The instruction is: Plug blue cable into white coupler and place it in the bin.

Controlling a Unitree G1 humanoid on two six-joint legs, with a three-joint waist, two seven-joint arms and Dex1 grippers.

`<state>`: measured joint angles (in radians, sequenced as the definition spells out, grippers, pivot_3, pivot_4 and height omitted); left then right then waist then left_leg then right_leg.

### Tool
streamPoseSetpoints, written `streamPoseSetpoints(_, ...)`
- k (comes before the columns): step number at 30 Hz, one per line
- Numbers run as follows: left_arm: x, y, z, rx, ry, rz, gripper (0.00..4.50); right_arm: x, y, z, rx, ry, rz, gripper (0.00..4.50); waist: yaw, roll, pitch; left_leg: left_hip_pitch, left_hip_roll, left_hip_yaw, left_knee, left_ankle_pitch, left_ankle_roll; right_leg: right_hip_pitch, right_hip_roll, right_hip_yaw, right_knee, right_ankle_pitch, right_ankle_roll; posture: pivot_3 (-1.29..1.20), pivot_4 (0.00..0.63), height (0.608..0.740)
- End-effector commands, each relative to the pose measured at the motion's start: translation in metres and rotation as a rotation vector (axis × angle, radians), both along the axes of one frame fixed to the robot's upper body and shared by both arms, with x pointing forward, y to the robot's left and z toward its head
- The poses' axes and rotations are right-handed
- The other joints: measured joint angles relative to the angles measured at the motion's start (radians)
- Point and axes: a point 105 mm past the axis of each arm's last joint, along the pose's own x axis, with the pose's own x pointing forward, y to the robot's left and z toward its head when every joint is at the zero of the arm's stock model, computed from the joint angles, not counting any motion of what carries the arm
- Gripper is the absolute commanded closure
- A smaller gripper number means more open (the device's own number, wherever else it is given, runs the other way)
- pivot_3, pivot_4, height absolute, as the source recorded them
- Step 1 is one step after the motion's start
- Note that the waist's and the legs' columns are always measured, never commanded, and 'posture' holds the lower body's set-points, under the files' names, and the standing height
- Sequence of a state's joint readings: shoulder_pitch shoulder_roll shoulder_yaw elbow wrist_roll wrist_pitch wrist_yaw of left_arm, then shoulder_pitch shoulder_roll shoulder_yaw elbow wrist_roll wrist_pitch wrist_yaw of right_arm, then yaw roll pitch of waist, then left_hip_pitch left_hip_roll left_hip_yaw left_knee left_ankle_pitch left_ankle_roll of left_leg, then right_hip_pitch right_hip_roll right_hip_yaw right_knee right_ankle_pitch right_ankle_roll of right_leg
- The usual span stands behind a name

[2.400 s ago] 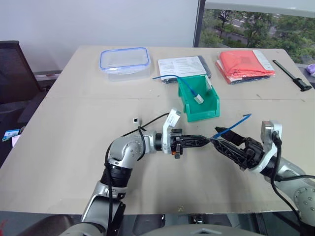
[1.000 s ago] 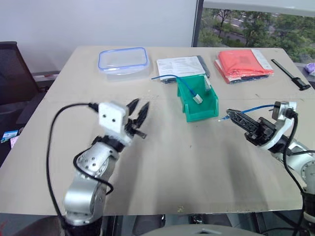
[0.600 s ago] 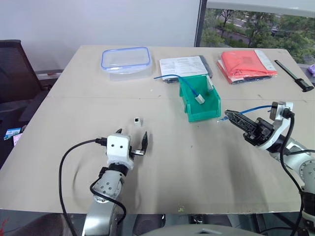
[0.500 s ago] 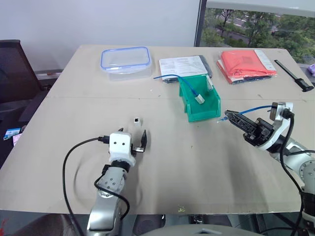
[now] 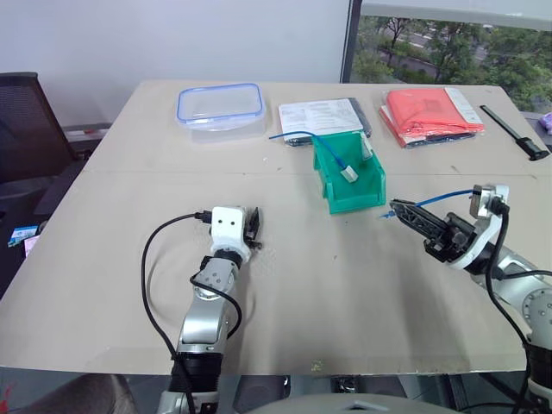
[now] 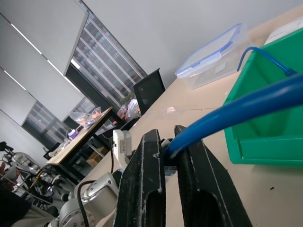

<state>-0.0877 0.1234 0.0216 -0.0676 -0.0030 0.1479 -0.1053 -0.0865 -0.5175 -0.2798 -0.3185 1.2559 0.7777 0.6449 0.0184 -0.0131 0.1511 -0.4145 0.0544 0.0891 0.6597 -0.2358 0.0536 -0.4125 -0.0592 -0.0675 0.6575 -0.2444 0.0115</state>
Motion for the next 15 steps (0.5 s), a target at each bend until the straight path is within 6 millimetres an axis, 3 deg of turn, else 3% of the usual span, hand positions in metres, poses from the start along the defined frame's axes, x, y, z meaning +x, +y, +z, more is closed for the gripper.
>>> streamPoseSetpoints(1,-0.005,0.001,-0.020,0.025,0.060,0.011,4.10,-0.004,0.002,0.011,0.002,-0.059,-0.004,4.50,-0.002,0.001,0.000,0.000,0.000,0.000,0.000,0.000,0.000,0.000,0.000,0.000,0.000,0.000,0.000,0.00,0.150,0.736)
streamPoseSetpoints(5,-0.001,-0.010,-0.015,0.038,0.016,-0.025,4.10,-0.003,0.010,0.011,-0.029,-0.077,-0.006,4.50,0.000,0.001,-0.001,0.000,0.000,0.000,0.000,0.000,0.000,0.000,0.000,0.000,0.000,0.000,0.000,0.00,0.150,0.736)
streamPoseSetpoints(8,0.001,-0.042,-0.009,0.013,-0.016,-0.189,4.10,0.002,0.020,0.010,-0.108,-0.121,-0.032,4.50,0.002,0.002,-0.001,0.000,0.000,0.000,0.000,0.000,0.000,0.000,0.000,-0.001,0.000,0.000,0.000,0.00,0.150,0.736)
streamPoseSetpoints(11,0.002,-0.060,-0.005,0.022,-0.037,-0.284,4.10,0.017,0.031,0.008,-0.271,-0.239,-0.112,4.50,0.003,0.002,-0.001,-0.001,-0.001,0.001,0.000,0.000,0.000,0.000,-0.002,-0.002,0.000,-0.001,0.001,0.00,0.150,0.736)
streamPoseSetpoints(15,0.003,-0.075,-0.006,0.038,-0.028,-0.373,4.10,0.024,0.068,0.002,-0.470,-0.434,-0.077,4.50,-0.002,0.001,-0.001,-0.001,-0.002,0.003,0.001,0.000,0.000,0.000,-0.003,-0.002,-0.001,0.000,0.002,0.00,0.150,0.736)
